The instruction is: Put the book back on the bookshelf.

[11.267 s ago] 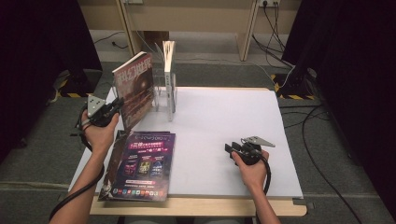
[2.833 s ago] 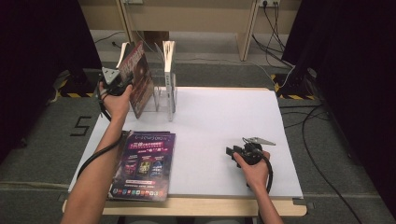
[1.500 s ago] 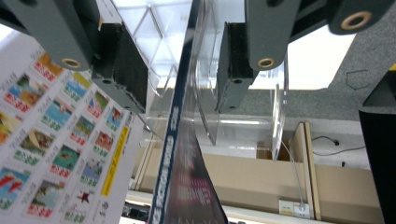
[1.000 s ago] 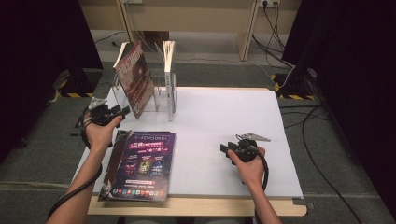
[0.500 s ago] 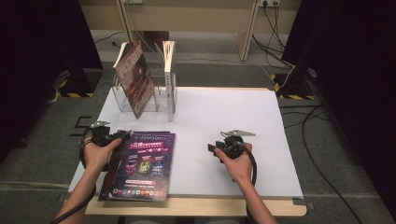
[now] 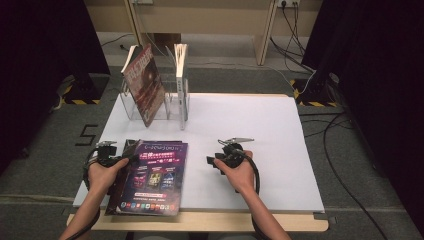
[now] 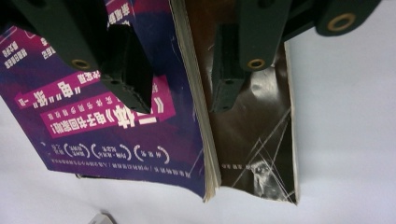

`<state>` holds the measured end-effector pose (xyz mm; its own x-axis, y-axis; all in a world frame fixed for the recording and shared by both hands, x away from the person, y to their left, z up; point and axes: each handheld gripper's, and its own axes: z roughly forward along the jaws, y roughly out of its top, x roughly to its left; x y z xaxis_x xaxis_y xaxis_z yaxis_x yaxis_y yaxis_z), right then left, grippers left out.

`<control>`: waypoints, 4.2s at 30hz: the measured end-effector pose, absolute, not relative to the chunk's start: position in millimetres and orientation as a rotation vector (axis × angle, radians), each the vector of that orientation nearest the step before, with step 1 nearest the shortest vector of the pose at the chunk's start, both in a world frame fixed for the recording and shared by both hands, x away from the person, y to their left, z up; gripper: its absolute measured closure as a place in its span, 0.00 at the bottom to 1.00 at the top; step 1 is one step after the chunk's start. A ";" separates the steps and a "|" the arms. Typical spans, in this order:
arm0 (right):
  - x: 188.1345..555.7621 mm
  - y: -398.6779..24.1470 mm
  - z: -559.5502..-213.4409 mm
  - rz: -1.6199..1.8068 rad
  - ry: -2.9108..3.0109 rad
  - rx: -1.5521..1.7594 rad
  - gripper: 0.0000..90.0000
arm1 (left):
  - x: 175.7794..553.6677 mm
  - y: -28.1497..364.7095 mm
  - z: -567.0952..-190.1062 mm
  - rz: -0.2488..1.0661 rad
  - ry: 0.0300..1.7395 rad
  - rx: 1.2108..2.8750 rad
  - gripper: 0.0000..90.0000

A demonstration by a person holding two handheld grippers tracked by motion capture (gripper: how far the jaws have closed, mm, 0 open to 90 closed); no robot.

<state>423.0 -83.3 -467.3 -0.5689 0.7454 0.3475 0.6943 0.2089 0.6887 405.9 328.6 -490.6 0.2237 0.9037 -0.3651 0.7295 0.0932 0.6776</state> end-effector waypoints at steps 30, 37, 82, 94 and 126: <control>447.7 -2.0 -485.4 1.264 2.610 1.457 0.60 | 396.7 320.7 -488.1 0.274 1.547 1.717 0.69; 448.5 0.6 -485.6 1.264 2.615 1.451 0.59 | 394.2 315.7 -486.9 0.228 1.532 1.740 0.69; 509.2 19.6 -483.1 1.183 2.546 1.446 0.56 | 383.5 312.4 -485.1 0.240 1.528 1.786 0.70; 506.6 13.8 -486.0 1.274 2.478 1.596 0.57 | 379.7 305.2 -484.1 0.304 1.541 1.799 0.71; 498.4 0.3 -482.6 1.271 2.504 1.824 0.58 | 377.7 302.8 -484.2 0.313 1.558 1.782 0.72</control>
